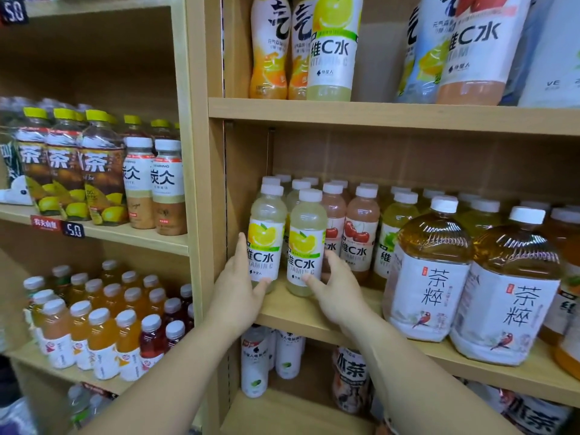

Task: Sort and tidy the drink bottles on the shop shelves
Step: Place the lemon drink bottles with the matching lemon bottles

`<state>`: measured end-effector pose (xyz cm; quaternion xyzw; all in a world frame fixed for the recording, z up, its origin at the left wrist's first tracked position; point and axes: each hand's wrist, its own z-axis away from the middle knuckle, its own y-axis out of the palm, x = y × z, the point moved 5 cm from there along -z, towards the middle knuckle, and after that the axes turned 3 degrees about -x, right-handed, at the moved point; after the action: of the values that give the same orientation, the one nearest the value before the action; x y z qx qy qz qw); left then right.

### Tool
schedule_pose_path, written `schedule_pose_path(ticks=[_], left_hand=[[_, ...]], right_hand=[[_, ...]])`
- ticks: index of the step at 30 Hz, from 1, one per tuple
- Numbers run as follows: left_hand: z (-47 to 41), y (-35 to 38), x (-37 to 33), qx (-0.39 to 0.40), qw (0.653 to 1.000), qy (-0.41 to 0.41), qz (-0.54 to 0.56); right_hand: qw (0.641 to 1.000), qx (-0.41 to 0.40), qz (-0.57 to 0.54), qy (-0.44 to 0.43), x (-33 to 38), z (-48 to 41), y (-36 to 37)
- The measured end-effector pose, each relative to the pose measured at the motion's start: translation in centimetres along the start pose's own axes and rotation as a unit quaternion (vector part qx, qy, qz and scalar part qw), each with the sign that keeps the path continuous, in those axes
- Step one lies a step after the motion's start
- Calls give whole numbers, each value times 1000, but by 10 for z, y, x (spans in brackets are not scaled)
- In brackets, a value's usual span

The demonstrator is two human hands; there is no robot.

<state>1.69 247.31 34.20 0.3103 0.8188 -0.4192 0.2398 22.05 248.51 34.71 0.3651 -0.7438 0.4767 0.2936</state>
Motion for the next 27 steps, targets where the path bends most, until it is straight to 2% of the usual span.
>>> schedule_pose_path(ticks=[4,8,13,17,22,27], left_hand=[[2,-1,5,-48,998,-12,-23],[-9,5,5,-54,998,-37,-18],[-13,9,7,-68,996,-57,-21],[-11,9,0,-81,993,-19,-83],[-16,4,-2,-51,988,-13,-148],[-23,7,-4,-36,988,-27,-149]], right_hand=[[999,-33,31,-4,0,-7,8],[998,-54,-10,11,-3,-15,16],[998,-64,-9,15,-2,-24,27],[996,-83,18,6,0,-29,30],[995,-95,18,7,-5,-32,33],[995,-99,16,1,-6,-33,32]])
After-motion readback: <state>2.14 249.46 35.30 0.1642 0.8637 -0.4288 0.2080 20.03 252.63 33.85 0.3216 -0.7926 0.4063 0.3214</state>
